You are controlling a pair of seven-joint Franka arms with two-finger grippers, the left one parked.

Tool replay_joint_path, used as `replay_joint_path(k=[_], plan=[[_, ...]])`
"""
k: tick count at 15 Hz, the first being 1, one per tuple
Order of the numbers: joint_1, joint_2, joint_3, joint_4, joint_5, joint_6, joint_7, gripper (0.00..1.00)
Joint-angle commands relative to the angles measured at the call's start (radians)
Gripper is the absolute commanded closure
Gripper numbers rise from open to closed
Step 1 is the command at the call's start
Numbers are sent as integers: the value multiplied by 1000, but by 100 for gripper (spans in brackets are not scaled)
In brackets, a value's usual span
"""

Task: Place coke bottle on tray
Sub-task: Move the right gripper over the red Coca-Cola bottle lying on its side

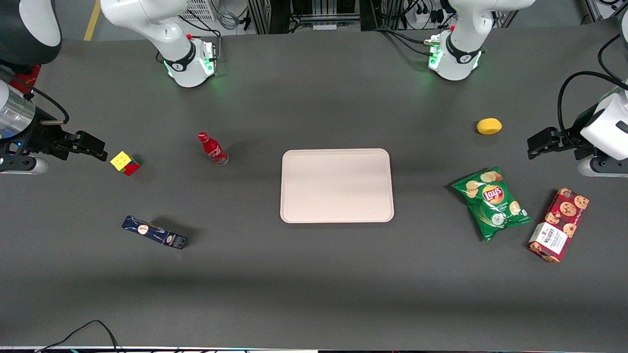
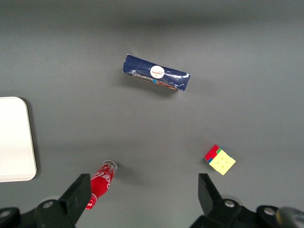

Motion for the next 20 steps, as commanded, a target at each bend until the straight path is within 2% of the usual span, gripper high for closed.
replay_joint_path(k=[1, 7, 11, 12, 15, 20], plan=[[7, 9, -3, 23, -3, -19, -19, 0], [11, 1, 11, -21, 23, -27, -4, 0], [10, -50, 89, -168, 26, -4, 42, 0], [10, -85, 111, -231, 26, 25, 82, 0], [10, -243, 160, -535, 26, 239, 114, 0], [10, -318, 235, -794, 27, 479, 186, 0]])
